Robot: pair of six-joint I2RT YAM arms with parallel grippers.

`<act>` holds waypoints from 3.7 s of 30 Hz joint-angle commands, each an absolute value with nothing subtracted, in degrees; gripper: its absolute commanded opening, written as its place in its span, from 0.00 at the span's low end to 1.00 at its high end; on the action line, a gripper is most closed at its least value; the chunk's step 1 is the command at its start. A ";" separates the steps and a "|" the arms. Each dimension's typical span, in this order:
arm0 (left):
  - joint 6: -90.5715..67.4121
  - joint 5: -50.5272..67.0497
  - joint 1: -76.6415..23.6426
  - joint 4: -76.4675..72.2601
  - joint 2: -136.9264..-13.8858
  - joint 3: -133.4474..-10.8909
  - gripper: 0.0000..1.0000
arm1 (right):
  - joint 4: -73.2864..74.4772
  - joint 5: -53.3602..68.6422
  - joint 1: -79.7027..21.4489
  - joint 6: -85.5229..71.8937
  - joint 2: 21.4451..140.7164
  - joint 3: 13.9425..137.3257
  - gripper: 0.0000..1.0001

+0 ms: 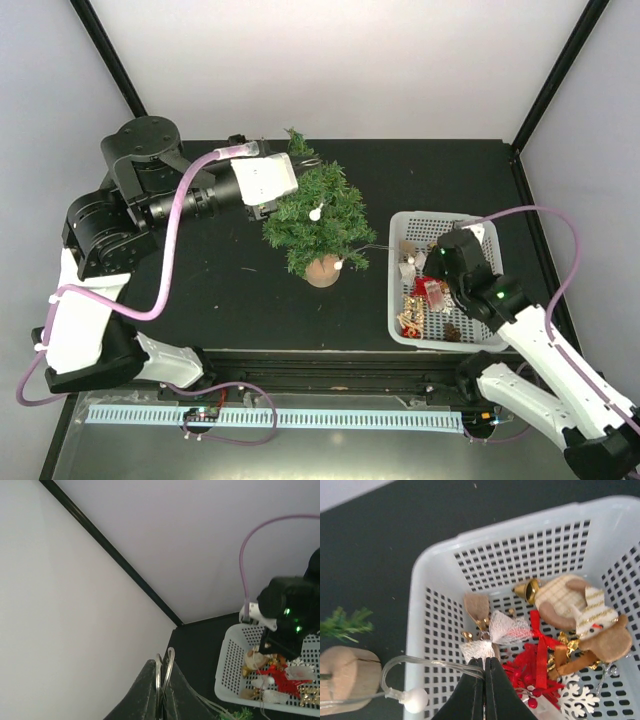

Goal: Decorate the small christmas tree

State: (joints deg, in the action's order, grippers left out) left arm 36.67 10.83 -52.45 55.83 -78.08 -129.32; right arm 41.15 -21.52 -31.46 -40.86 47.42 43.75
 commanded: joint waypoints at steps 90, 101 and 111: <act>18.44 18.33 7.14 24.55 -70.61 -98.40 0.02 | 41.35 -19.70 -34.27 -22.65 75.52 91.33 0.01; 19.19 17.78 7.18 23.45 -67.12 -94.49 0.01 | 40.24 -21.52 -38.77 -28.21 70.36 78.00 0.01; 19.27 17.14 7.57 22.97 -64.02 -91.43 0.02 | 39.15 -19.38 -40.94 -31.47 67.61 71.82 0.01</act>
